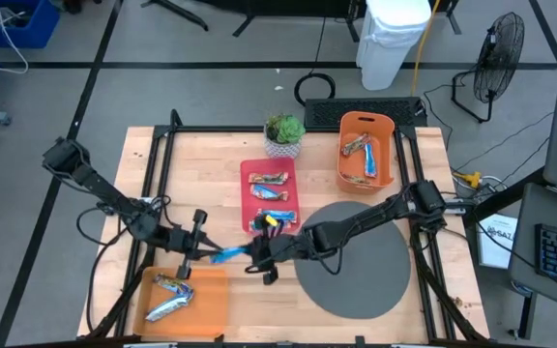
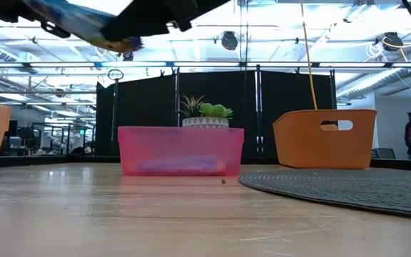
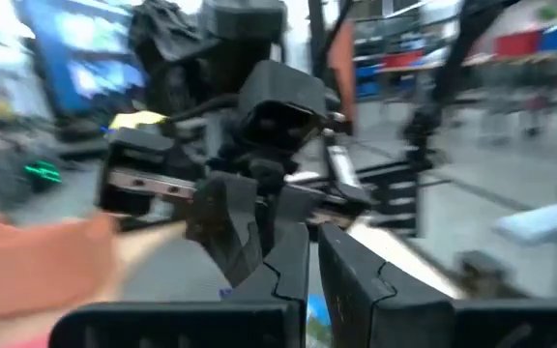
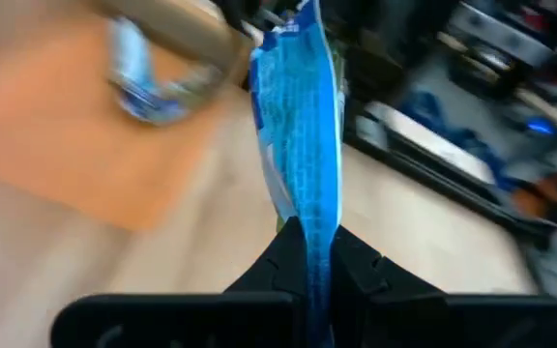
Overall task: Pick and place Granola Bars by type
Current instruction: Put the blue/green granola bar into the bottom orange bin
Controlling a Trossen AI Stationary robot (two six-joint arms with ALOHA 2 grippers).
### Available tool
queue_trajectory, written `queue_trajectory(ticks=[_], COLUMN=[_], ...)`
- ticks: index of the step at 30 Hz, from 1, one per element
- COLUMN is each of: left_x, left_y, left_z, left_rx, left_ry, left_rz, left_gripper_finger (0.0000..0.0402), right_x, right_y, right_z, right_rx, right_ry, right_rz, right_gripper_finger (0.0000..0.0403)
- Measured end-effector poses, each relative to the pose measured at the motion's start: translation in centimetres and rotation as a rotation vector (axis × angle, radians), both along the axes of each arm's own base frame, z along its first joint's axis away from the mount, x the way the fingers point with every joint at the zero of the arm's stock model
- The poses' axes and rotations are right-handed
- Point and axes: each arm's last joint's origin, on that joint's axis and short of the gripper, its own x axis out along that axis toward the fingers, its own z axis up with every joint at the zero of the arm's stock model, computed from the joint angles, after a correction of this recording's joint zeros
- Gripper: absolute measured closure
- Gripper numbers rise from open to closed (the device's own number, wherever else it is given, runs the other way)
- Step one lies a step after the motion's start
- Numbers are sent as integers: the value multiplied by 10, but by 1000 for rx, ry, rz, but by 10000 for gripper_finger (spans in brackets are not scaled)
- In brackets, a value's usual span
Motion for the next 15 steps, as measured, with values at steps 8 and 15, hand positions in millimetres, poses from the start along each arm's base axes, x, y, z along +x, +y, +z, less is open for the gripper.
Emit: queue_trajectory(ticks=[8, 15], left_x=[0, 0], left_y=[2, 6], left_z=[4, 11], left_rx=[95, 108], left_ry=[-21, -68], left_rz=[209, 329], left_gripper_finger=[366, 366], right_x=[-7, -8], right_y=[-11, -16], right_z=[20, 27], right_rx=[-204, -311], right_ry=[-36, -71], right_rz=[-228, -341], right_gripper_finger=[397, 397])
